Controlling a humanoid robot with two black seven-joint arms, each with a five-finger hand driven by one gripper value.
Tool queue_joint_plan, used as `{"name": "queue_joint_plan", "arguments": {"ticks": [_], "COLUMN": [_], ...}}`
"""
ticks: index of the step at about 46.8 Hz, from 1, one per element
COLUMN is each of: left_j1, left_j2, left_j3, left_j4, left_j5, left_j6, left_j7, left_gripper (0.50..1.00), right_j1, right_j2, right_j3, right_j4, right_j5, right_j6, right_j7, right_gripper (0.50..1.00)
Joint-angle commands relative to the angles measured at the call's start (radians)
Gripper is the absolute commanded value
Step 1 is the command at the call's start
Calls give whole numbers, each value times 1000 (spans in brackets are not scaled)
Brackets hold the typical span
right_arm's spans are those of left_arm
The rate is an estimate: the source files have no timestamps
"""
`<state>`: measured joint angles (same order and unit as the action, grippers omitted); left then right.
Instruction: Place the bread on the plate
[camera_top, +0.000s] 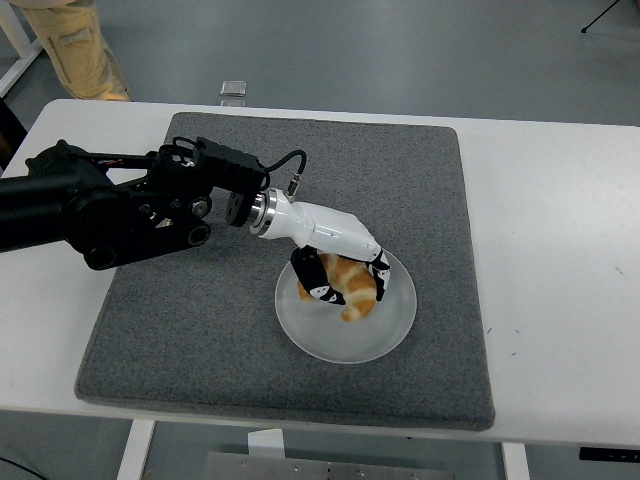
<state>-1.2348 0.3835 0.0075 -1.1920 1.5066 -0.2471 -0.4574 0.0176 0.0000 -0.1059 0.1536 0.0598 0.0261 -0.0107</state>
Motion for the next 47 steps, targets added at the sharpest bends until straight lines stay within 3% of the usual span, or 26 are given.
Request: {"name": "queue_joint_plan", "arguments": {"ticks": [1,22,29,34,39,47], "left_j1": [17,51,52,54,60,61], "left_j2": [0,0,0,0,0,-2], "left_j3": [0,0,0,0,-1,-3], "left_j4": [5,32,51,51,51,49], "left_j5": [3,15,14,11,4,-5], "left_j6": [0,0,5,5,6,5], "left_j7": [-1,0,2,2,2,0], "left_gripper": [500,500,675,848,973,992], "right_j1": [1,1,-1,1,1,1], "right_j2": [0,0,0,0,0,0], "right_j3": [0,0,0,0,0,0], "right_j4": [0,0,0,0,0,0], "right_j5": [0,0,0,0,0,0], "right_j6": [0,0,0,0,0,0], "right_j7": [0,0,0,0,0,0], "right_gripper": [952,954,952,952,952,952]}}
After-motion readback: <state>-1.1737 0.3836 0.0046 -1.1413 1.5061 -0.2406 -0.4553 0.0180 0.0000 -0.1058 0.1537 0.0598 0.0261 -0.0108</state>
